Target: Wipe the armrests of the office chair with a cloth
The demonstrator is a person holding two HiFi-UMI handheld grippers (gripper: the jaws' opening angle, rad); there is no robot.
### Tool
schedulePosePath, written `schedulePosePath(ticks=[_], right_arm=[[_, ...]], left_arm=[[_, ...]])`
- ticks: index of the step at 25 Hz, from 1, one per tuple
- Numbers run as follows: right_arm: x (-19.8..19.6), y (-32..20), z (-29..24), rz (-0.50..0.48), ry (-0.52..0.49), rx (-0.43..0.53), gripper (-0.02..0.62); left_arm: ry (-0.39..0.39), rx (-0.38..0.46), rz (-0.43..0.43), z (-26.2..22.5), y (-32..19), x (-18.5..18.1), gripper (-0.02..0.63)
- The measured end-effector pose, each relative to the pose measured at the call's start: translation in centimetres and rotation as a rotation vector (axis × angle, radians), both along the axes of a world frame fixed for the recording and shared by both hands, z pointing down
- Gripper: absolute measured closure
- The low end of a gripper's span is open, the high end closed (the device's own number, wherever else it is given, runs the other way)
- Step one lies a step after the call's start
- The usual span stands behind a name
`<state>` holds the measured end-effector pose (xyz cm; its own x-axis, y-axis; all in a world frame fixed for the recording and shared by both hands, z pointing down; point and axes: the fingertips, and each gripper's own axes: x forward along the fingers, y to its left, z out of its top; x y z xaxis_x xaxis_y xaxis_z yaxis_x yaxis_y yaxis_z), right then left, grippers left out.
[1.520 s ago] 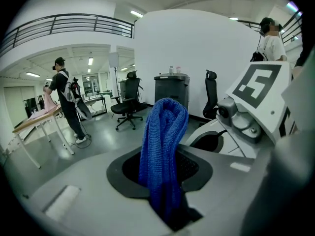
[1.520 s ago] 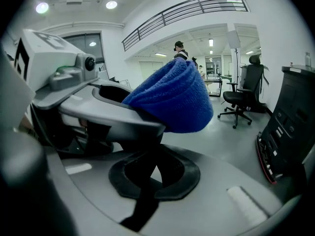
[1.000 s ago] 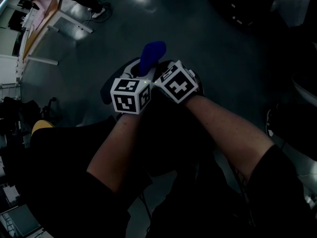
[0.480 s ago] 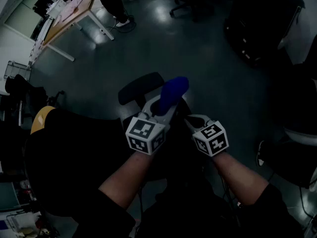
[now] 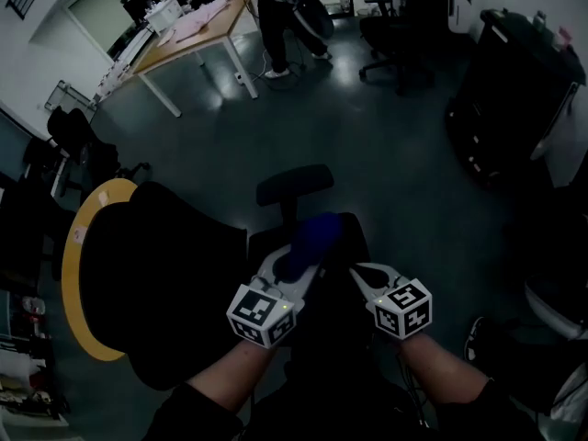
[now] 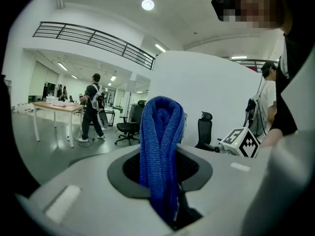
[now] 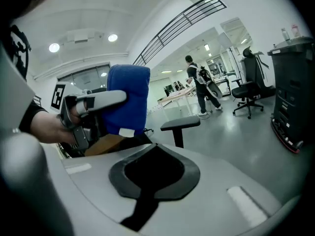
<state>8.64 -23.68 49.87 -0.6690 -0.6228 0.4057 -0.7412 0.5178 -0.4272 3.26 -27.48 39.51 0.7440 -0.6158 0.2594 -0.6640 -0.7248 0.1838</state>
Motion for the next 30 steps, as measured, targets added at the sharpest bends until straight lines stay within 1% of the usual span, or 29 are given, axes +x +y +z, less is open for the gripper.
schedulePosePath(ticks=[4, 6, 9, 12, 16, 23, 25, 28, 30], right_arm=[[-1.2, 2.2, -2.4, -0.008, -0.011, 0.031, 0.591], [-1.4, 3.3, -3.6, 0.004, -0.009, 0.047, 0.591], [-2.2, 5.2, -4.9, 0.029, 0.006, 0.073, 0.591], [-3.5, 7.6, -6.3, 0.063, 0.018, 0.094, 0.591], [-6.0, 11.9, -8.0, 0.094, 0.025, 0.109, 0.591], [-11.2, 20.2, -9.0, 0.113, 0.047, 0.1, 0.591], [-12.2, 22.3, -9.4, 0.115, 0.062, 0.094, 0.591], [-12.9, 25.3, -9.8, 0.118, 0.087, 0.077, 0.591], [-13.3, 26.7, -9.9, 0.113, 0.101, 0.077, 0.591]], left_arm=[[0.033, 0.038, 0.023, -1.9, 4.2, -0.9, 0.488], [0.07, 0.053, 0.038, -3.2, 6.2, -1.1, 0.488], [0.119, 0.077, 0.056, -4.7, 9.3, -2.3, 0.488], [0.138, 0.094, 0.073, -6.0, 12.5, -4.3, 0.488], [0.16, 0.099, 0.069, -7.5, 17.1, -8.2, 0.488], [0.208, 0.089, 0.067, -7.5, 25.2, -15.4, 0.488], [0.225, 0.061, 0.059, -7.0, 27.1, -17.1, 0.488], [0.251, -0.003, 0.045, -5.7, 29.6, -18.6, 0.488], [0.258, -0.015, 0.037, -5.4, 31.1, -19.6, 0.488]])
